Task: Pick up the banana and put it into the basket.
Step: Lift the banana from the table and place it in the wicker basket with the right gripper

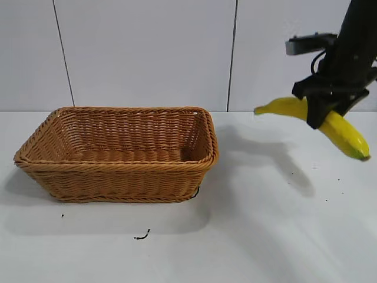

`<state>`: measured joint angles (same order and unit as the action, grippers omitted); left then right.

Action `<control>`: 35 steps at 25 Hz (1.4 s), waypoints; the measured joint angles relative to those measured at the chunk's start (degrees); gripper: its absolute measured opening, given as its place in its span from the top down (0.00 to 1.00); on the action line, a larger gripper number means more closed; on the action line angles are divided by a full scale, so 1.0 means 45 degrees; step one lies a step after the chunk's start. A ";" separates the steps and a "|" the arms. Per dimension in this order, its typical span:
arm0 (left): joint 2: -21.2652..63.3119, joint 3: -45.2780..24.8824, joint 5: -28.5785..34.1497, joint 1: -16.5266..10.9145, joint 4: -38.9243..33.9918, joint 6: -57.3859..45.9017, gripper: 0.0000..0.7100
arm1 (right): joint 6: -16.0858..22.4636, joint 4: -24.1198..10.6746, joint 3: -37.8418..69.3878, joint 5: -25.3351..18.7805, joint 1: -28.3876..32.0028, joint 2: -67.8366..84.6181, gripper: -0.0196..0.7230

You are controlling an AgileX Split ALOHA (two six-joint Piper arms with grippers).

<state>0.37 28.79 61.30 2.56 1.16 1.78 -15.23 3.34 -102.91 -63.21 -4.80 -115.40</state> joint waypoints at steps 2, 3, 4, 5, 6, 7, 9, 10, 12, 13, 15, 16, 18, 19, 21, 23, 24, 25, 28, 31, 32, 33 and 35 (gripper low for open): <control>0.0000 0.0000 0.0000 0.0000 0.0000 0.0000 0.11 | 0.0000 -0.0110 -0.0604 -0.0099 -0.0409 0.0000 0.58; 0.0000 0.0000 0.0000 0.0000 0.0000 0.0000 0.11 | 0.0002 -0.0173 -0.0904 -0.0127 -0.0691 0.0000 0.58; 0.0000 0.0000 0.0000 0.0000 0.0000 0.0000 0.11 | 0.0002 -0.0210 -0.1123 -0.0140 -0.1001 0.0000 0.58; 0.0000 0.0000 0.0000 0.0000 0.0000 0.0000 0.11 | 0.0002 -0.0227 -0.1345 -0.0085 -0.1333 0.0000 0.58; 0.0000 0.0000 0.0000 0.0000 0.0000 0.0000 0.11 | 0.0002 -0.0240 -0.1526 0.0062 -0.1616 0.0000 0.58; 0.0000 0.0000 0.0000 0.0000 0.0000 0.0000 0.11 | 0.0002 -0.0296 -0.1650 0.0228 -0.1963 0.0000 0.58; 0.0000 0.0000 0.0000 0.0000 0.0000 0.0000 0.11 | 0.0002 -0.0490 -0.1825 0.0544 -0.2624 0.0000 0.58; 0.0000 0.0000 0.0000 0.0000 0.0000 0.0000 0.11 | -0.0036 -0.0631 -0.1850 0.0792 -0.3000 0.0000 0.58; 0.0000 0.0000 0.0000 0.0000 0.0000 0.0000 0.11 | -0.0160 -0.0888 -0.1865 0.1302 -0.3766 0.0000 0.58; 0.0000 0.0000 0.0000 0.0000 0.0000 0.0000 0.11 | -0.0311 -0.0999 -0.1865 0.1592 -0.4084 0.0000 0.58; 0.0000 0.0000 0.0000 0.0000 0.0000 0.0000 0.11 | -0.0648 -0.1055 -0.1865 0.2200 -0.4829 -0.0043 0.58; 0.0000 0.0000 0.0000 0.0000 0.0000 0.0000 0.11 | -0.0820 -0.1060 -0.1865 0.2457 -0.5130 -0.0097 0.58; 0.0000 0.0000 0.0000 0.0000 0.0000 0.0000 0.11 | -0.1319 -0.1145 -0.1878 0.2982 -0.5817 -0.0287 0.58; 0.0000 0.0000 0.0000 0.0000 0.0000 0.0000 0.11 | -0.1571 -0.1217 -0.1878 0.3217 -0.6139 -0.0412 0.58; 0.0000 0.0000 0.0000 0.0000 0.0000 0.0000 0.11 | -0.1893 -0.1446 -0.1878 0.3608 -0.6675 -0.0815 0.58; 0.0000 0.0000 0.0000 0.0000 0.0000 0.0000 0.11 | -0.2017 -0.1781 -0.1878 0.4059 -0.7092 -0.1277 0.58; 0.0000 0.0000 0.0000 0.0000 0.0000 0.0000 0.11 | -0.2051 -0.1989 -0.1878 0.4332 -0.7241 -0.1540 0.58; 0.0000 0.0000 0.0000 0.0000 0.0000 0.0000 0.11 | -0.2062 -0.2139 -0.1878 0.4621 -0.7319 -0.1819 0.58; 0.0000 0.0000 0.0000 0.0000 0.0000 0.0000 0.11 | -0.2050 -0.2289 -0.1878 0.5157 -0.7346 -0.2549 0.58; 0.0000 0.0000 0.0000 0.0000 0.0000 0.0000 0.11 | -0.2050 -0.2289 -0.1878 0.5417 -0.7346 -0.3219 0.58; 0.0000 0.0000 0.0000 0.0000 0.0000 0.0000 0.11 | -0.2050 -0.2276 -0.1878 0.5502 -0.7346 -0.3410 0.58; 0.0000 0.0000 0.0000 0.0000 0.0000 0.0000 0.11 | -0.2050 -0.2240 -0.1878 0.5590 -0.7346 -0.3548 0.58; 0.0000 0.0000 0.0000 0.0000 0.0000 0.0000 0.11 | -0.2050 -0.2112 -0.1878 0.5721 -0.7346 -0.3803 0.58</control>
<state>0.37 28.79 61.30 2.56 1.16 1.78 -24.45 -6.17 -111.36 -37.46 -37.86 -132.51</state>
